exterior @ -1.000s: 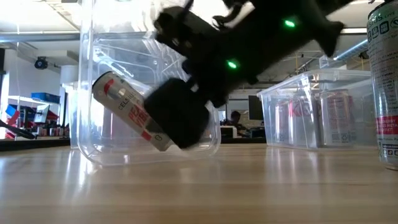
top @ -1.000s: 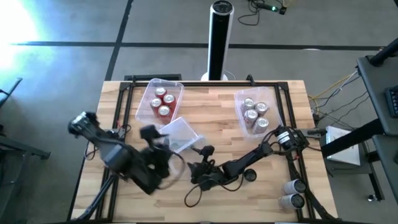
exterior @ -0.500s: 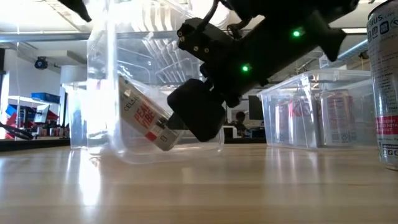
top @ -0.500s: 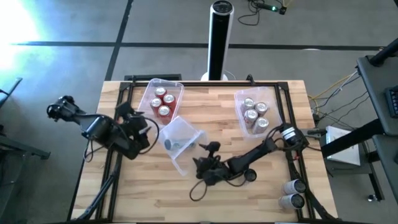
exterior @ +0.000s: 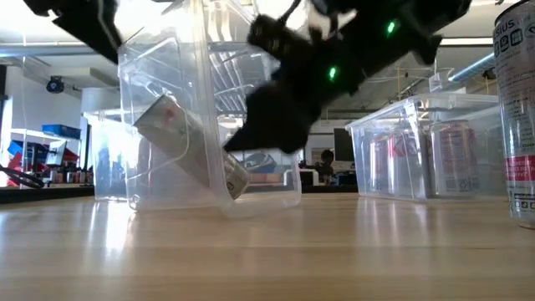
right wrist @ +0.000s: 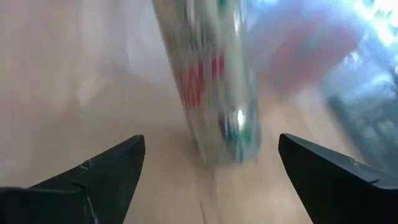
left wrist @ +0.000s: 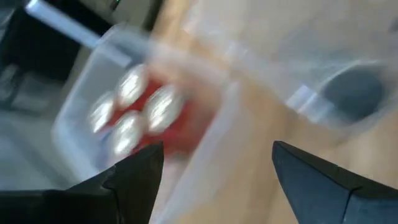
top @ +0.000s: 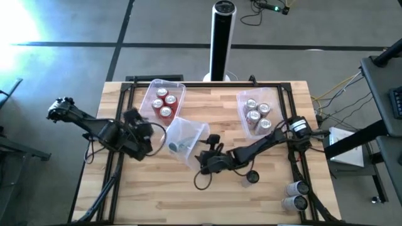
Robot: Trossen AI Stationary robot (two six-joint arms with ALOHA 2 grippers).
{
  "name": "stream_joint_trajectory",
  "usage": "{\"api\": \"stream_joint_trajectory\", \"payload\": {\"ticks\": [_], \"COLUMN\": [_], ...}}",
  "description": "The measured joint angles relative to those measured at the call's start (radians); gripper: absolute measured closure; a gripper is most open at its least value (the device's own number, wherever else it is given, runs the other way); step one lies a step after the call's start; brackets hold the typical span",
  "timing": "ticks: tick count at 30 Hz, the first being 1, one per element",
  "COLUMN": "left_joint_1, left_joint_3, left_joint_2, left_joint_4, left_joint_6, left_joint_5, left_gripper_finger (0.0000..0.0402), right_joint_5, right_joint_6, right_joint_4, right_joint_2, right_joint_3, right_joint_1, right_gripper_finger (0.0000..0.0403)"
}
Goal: Sort soda cans
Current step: Adjust the middle transparent bin on the table
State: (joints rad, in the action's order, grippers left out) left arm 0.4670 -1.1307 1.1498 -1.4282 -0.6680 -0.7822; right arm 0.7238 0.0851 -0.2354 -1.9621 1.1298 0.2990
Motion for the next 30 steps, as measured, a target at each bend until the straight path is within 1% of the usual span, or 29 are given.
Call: {"api": "stream_joint_trajectory", "payload": {"ticks": [1, 5, 7, 8, 11, 13, 17, 20, 22, 25, 30], "left_joint_1": [0.001, 0.001, 0.000, 0.000, 0.003, 0.002, 0.000, -0.001, -0.003, -0.005, -0.005], "left_joint_3": [0.014, 0.056, 0.047, 0.031, -0.048, -0.090, -0.136, -0.160, -0.165, -0.162, -0.138], "left_joint_2": [0.004, 0.033, 0.058, 0.070, 0.108, 0.130, 0.172, 0.205, 0.222, 0.237, 0.246], "left_joint_4": [0.069, 0.377, 0.507, 0.537, 0.548, 0.519, 0.500, 0.442, 0.380, 0.334, 0.302], "left_joint_6": [0.040, 0.246, 0.352, 0.386, 0.398, 0.394, 0.398, 0.370, 0.331, 0.284, 0.219], "left_joint_5": [0.020, 0.037, 0.022, 0.026, 0.016, -0.002, -0.007, -0.011, -0.019, -0.025, -0.033], "left_gripper_finger": [0.0119, 0.0119, 0.0119, 0.0119, 0.0119, 0.0119, 0.0119, 0.0119, 0.0119, 0.0119, 0.0119], "right_joint_5": [-0.003, -0.045, -0.048, -0.048, -0.078, -0.093, -0.114, -0.139, -0.177, -0.220, -0.232], "right_joint_6": [0.020, 0.074, 0.079, 0.073, 0.081, 0.073, 0.086, 0.099, 0.053, -0.041, -0.184], "right_joint_4": [-0.039, -0.161, -0.161, -0.161, -0.163, -0.173, -0.167, -0.135, -0.087, -0.010, 0.245], "right_joint_2": [0.012, 0.054, 0.071, 0.073, 0.073, 0.059, 0.026, 0.004, 0.002, 0.000, -0.001], "right_joint_3": [-0.006, -0.032, -0.043, -0.051, -0.069, -0.069, -0.063, -0.048, -0.036, -0.013, 0.083], "right_joint_1": [0.003, 0.008, 0.006, 0.005, 0.003, -0.001, -0.002, -0.004, -0.011, -0.022, -0.037], "right_gripper_finger": [0.0037, 0.0037, 0.0037, 0.0037, 0.0037, 0.0037, 0.0037, 0.0037, 0.0037, 0.0037, 0.0037]}}
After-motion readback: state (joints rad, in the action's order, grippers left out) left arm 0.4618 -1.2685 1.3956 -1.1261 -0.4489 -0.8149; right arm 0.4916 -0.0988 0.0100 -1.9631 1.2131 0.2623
